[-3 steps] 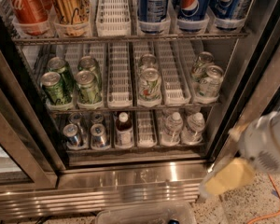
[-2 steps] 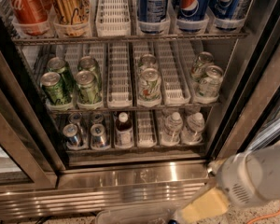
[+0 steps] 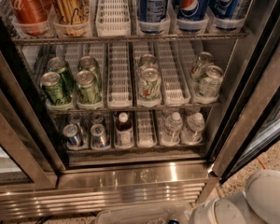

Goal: Pick redbull can from bottom shelf of fridge

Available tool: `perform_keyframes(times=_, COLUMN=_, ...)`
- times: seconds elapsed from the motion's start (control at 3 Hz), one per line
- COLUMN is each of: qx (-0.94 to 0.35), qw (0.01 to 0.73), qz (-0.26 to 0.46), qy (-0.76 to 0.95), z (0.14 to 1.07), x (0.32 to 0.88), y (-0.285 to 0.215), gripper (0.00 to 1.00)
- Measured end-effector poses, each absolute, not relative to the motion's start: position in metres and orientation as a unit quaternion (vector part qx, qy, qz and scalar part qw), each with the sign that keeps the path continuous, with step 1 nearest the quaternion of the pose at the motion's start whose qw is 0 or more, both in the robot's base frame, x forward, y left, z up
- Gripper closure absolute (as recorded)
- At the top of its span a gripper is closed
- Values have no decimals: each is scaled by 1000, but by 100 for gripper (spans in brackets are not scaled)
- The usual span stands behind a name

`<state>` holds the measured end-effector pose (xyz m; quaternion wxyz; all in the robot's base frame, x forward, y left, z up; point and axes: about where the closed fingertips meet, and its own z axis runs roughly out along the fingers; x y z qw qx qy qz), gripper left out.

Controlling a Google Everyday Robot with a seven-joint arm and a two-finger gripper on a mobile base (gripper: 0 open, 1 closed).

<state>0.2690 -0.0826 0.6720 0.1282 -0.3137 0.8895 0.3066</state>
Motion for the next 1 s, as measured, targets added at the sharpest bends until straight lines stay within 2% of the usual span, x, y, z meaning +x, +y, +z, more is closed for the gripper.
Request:
perform_keyframes(times=0.67, qx=-292, qw=136, qz=319, qy=891, z=653, x=254, y=-74, gripper=0)
perform_keyframes(times=1.0, qx=-277, qw=84, qz=341, qy=894, z=587, x=220, y=-40, gripper=0)
